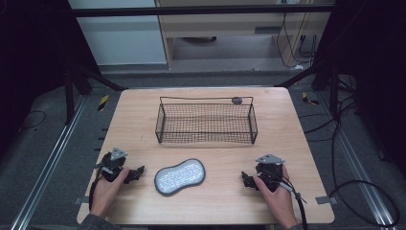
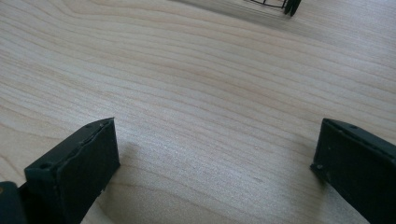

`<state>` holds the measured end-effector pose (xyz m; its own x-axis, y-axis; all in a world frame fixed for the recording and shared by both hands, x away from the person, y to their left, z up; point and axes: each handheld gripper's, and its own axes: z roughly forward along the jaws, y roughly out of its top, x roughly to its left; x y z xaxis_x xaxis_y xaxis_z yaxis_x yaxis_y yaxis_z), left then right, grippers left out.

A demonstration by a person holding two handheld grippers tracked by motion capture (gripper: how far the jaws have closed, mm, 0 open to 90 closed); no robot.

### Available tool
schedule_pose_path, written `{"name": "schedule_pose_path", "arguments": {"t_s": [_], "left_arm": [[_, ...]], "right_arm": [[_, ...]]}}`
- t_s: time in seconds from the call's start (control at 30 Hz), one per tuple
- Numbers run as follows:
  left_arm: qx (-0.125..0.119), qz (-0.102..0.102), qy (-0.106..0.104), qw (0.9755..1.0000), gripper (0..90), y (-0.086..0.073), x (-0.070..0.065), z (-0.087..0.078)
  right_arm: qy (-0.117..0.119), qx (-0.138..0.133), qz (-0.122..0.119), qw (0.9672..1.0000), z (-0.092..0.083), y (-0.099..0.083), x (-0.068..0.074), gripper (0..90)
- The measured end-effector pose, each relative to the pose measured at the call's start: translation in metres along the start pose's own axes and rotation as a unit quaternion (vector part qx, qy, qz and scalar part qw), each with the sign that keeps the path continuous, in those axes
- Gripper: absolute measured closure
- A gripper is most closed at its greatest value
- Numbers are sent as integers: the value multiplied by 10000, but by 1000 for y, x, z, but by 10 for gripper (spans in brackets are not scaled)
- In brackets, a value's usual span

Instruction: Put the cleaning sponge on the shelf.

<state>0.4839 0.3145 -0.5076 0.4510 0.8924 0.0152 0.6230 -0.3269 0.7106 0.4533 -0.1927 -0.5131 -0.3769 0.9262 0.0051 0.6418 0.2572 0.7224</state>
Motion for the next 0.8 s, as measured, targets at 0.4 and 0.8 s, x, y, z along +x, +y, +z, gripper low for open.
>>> {"name": "schedule_pose_path", "arguments": {"t_s": [0.4,0.8], "left_arm": [[233,946,-499,9940,28,50,-46,-17],[888,2042,-1059,9691,35,85,-93,-12]], "right_arm": [[33,14,-39,10000,-1,-1,-1,4],[52,7,-51,10000,-2,-1,-1,4]]}}
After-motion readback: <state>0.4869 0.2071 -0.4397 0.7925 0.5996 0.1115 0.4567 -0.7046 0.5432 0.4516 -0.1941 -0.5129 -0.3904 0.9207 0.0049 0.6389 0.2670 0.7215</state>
